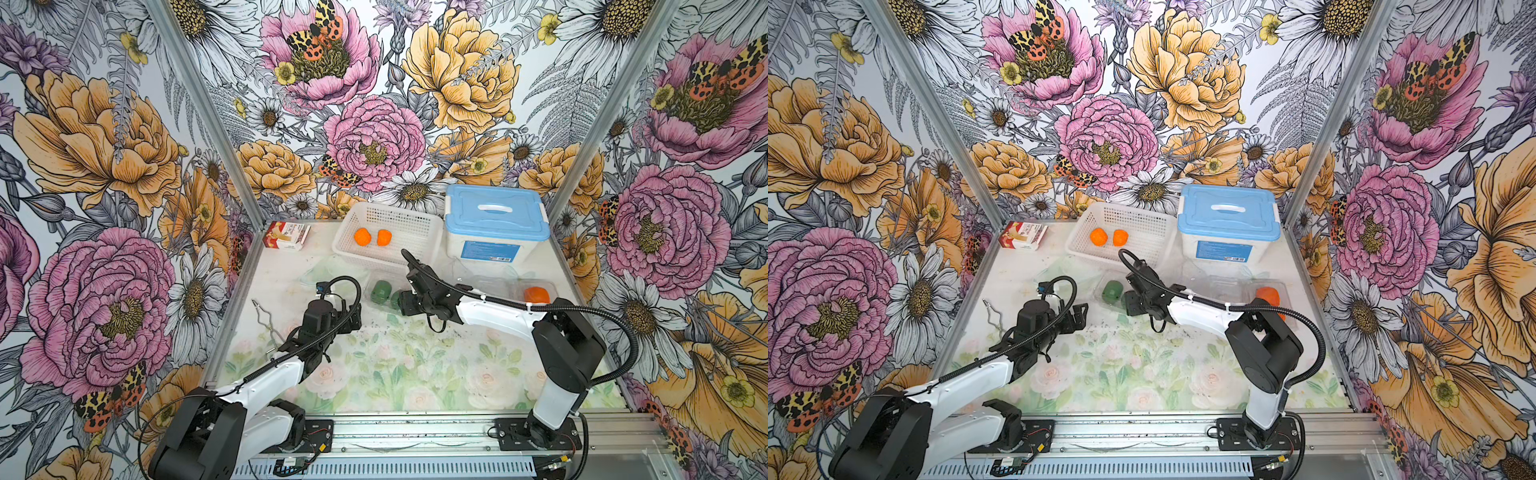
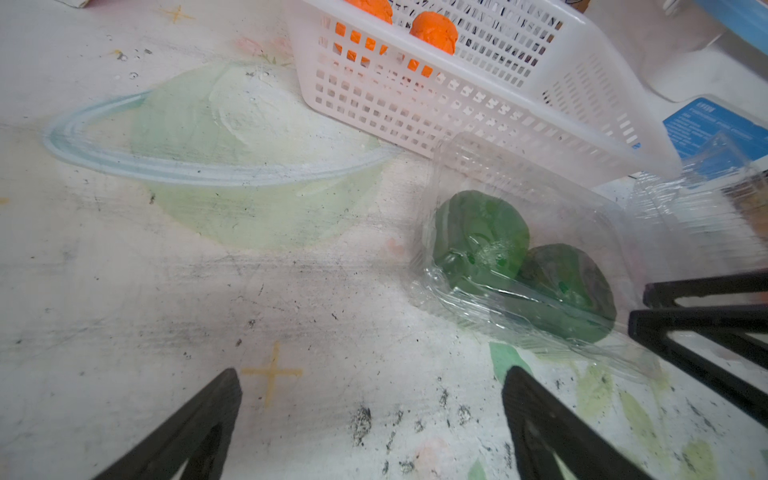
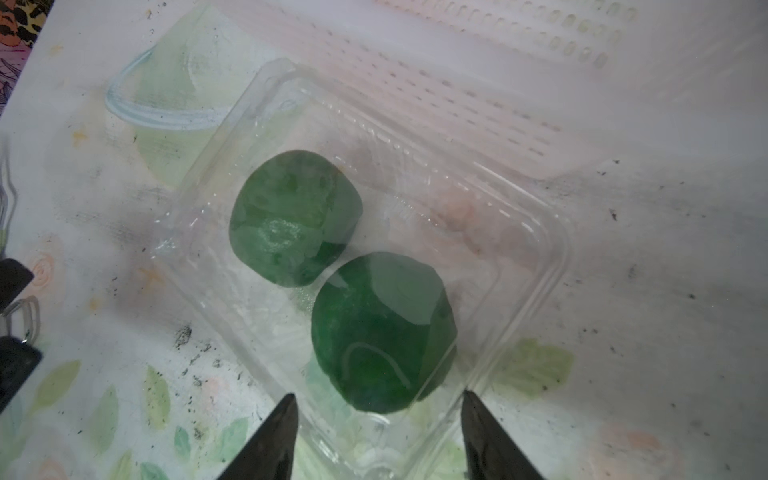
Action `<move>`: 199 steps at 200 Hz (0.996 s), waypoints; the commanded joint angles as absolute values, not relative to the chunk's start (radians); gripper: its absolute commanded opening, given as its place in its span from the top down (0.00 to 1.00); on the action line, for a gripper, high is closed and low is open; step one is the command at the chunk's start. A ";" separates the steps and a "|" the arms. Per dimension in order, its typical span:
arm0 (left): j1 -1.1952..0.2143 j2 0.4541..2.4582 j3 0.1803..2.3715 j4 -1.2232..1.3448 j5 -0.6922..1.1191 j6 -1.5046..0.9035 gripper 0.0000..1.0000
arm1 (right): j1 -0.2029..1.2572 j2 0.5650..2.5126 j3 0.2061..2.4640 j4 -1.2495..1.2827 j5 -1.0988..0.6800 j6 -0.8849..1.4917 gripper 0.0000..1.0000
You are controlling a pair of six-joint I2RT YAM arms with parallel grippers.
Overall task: Take oranges out of containers
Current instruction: Adjust the packing box at the center of the board.
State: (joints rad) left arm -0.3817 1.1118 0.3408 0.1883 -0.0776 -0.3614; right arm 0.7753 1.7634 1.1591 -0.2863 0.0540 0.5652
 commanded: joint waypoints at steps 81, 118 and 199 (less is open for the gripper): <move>-0.370 1.086 0.332 0.187 -0.066 -0.380 0.01 | 0.832 1.703 1.219 -0.261 0.014 0.584 0.39; -0.371 1.087 0.325 0.198 -0.061 -0.388 0.01 | 0.807 1.717 1.241 -0.261 0.094 0.538 0.39; -0.371 1.105 0.325 0.216 -0.040 -0.394 0.01 | 0.698 1.819 1.276 -0.263 0.121 0.509 0.39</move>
State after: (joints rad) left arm -0.3809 1.1019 0.3363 0.1883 -0.0650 -0.3729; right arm 0.6994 1.7855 1.2587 -0.2695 0.1009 0.5293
